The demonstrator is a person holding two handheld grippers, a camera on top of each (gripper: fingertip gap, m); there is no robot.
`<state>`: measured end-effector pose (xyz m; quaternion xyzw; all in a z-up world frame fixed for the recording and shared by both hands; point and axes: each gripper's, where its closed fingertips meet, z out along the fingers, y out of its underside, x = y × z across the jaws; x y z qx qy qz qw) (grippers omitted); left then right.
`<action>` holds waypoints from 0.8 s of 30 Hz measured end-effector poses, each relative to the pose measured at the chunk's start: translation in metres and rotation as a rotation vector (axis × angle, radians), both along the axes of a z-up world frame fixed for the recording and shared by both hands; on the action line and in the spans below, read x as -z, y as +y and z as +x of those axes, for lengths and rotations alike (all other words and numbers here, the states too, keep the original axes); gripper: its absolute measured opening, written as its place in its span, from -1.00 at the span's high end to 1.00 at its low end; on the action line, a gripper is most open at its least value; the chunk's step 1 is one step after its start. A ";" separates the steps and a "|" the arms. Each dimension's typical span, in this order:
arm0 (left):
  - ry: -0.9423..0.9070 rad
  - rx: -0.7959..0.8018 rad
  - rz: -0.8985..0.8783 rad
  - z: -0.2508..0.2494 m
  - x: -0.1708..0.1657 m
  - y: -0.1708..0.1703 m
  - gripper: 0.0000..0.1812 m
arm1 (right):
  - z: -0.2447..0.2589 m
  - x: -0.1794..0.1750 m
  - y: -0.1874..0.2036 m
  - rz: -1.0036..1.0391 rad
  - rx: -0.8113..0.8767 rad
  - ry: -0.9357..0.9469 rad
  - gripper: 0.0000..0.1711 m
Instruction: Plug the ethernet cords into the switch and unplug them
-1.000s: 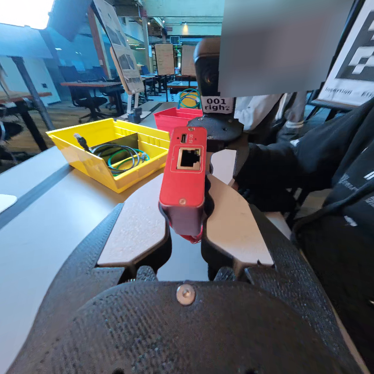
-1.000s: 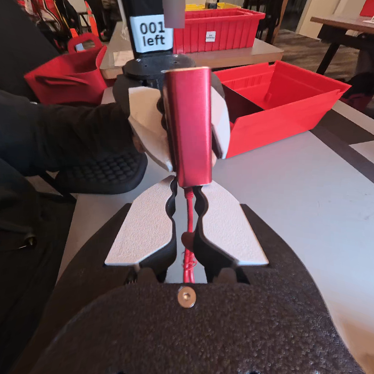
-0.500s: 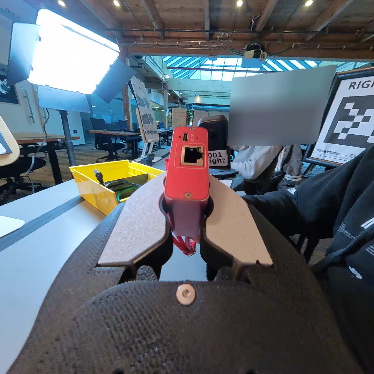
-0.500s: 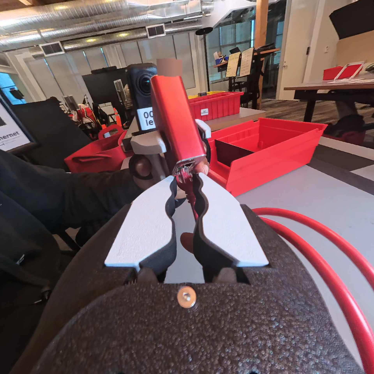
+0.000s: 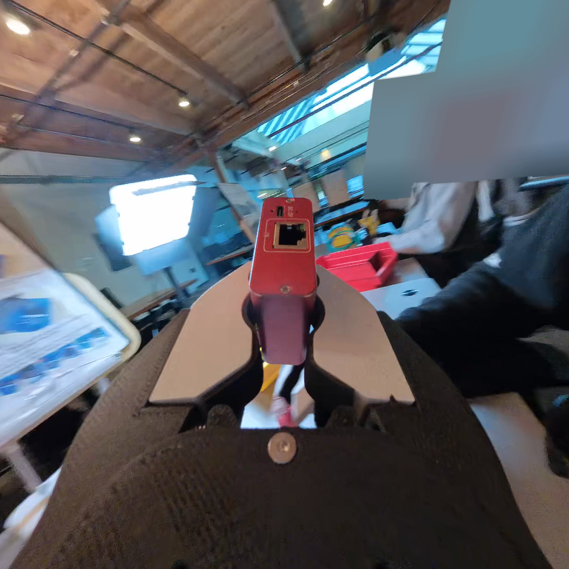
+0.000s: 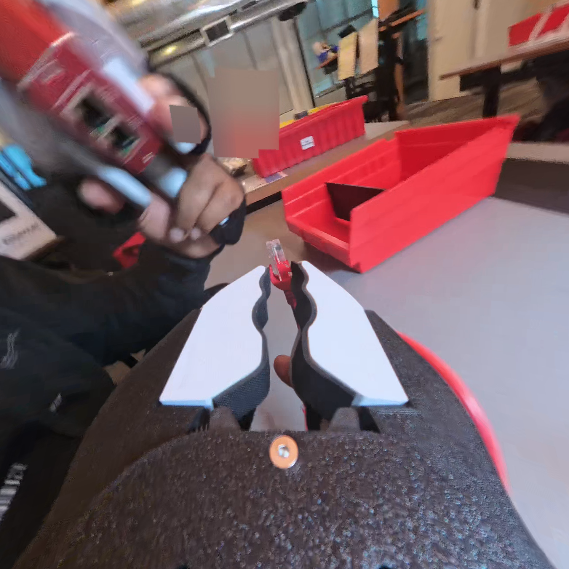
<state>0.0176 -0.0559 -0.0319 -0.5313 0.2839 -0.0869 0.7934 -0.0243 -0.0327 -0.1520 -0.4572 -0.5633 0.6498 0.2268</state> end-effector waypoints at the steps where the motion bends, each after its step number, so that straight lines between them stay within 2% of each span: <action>1: -0.022 -0.032 -0.017 -0.011 -0.005 -0.001 0.67 | 0.004 -0.009 -0.010 0.053 -0.026 0.037 0.85; 3: -0.167 -0.085 -0.081 -0.049 -0.006 0.004 0.68 | 0.011 -0.030 -0.024 0.102 -0.074 0.095 0.84; 7: -0.396 -0.115 -0.208 -0.100 0.019 0.017 0.68 | 0.027 -0.067 -0.013 0.132 -0.088 0.161 0.85; 11: -0.452 -0.109 -0.302 -0.109 0.047 0.036 0.68 | 0.038 -0.112 0.035 0.169 -0.003 0.176 0.85; 15: -0.408 -0.107 -0.364 -0.099 0.067 0.048 0.68 | 0.036 -0.143 0.112 0.327 0.174 0.088 0.85; 18: -0.363 -0.111 -0.388 -0.090 0.075 0.052 0.68 | 0.030 -0.142 0.175 0.360 0.290 -0.056 0.84; 20: -0.343 -0.109 -0.394 -0.086 0.077 0.052 0.68 | 0.028 -0.128 0.217 0.353 0.373 -0.157 0.84; 22: -0.335 -0.106 -0.400 -0.083 0.078 0.053 0.68 | 0.028 -0.100 0.263 0.336 0.475 -0.262 0.84; 24: -0.333 -0.100 -0.410 -0.081 0.080 0.054 0.68 | 0.033 -0.056 0.309 0.274 0.567 -0.401 0.84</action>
